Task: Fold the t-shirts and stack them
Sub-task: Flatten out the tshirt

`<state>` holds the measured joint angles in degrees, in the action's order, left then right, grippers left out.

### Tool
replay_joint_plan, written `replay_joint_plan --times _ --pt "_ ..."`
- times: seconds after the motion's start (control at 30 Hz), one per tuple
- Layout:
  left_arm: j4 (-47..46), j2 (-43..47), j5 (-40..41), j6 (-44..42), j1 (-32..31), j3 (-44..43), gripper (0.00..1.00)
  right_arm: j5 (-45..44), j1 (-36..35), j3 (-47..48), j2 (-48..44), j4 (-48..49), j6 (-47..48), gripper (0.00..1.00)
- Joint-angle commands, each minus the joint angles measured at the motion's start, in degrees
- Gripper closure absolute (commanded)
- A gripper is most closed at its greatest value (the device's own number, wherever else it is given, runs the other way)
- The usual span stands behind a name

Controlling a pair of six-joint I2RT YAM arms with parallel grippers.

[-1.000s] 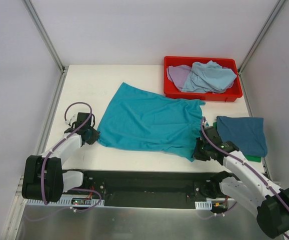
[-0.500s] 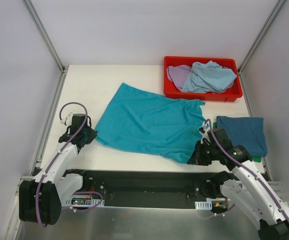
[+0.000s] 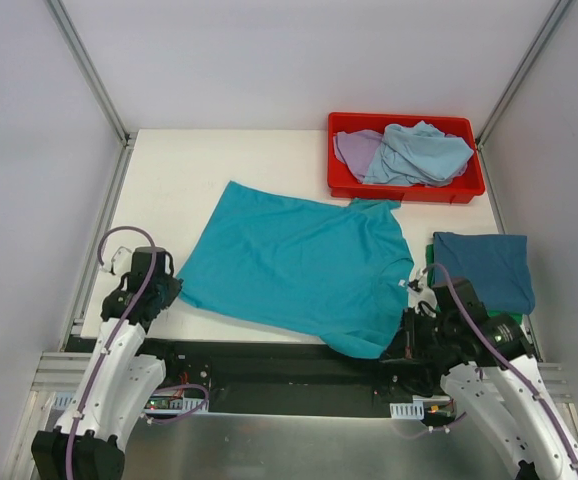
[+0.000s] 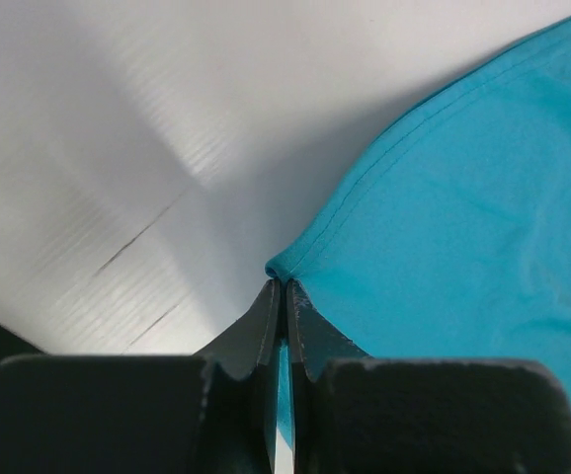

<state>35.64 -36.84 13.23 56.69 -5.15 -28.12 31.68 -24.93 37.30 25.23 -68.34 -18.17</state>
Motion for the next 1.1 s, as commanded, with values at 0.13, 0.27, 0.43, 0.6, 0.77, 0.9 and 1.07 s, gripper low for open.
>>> replay_joint_plan --times 0.13,0.27,0.43,0.6,0.77,0.9,1.07 --pt "10.06 6.86 1.97 2.55 0.31 -1.68 1.0 8.04 0.23 -1.53 -5.81 -4.62 -4.15 1.0" --pt "9.98 8.19 1.88 2.82 0.31 -2.99 1.0 3.67 0.23 0.75 -5.37 -3.38 -3.98 1.0" --pt "9.89 6.69 0.3 0.89 0.31 -8.78 1.0 -4.15 0.23 14.18 -0.46 -5.23 0.94 1.0" --pt "6.56 5.2 0.22 1.5 0.31 -17.13 1.0 -16.8 0.32 25.1 4.12 2.21 3.59 1.0" --pt "0.67 0.65 -1.11 -0.34 0.31 -25.29 1.0 -25.33 0.23 29.04 7.97 21.65 3.75 1.0" --pt "0.4 -4.63 -3.04 -5.69 0.31 -38.73 1.0 -34.2 0.32 41.5 14.56 26.5 8.23 1.0" --pt "-0.13 -7.37 -4.7 -7.9 0.31 -53.59 1.0 -32.3 0.23 63.39 21.34 23.79 12.63 1.0"
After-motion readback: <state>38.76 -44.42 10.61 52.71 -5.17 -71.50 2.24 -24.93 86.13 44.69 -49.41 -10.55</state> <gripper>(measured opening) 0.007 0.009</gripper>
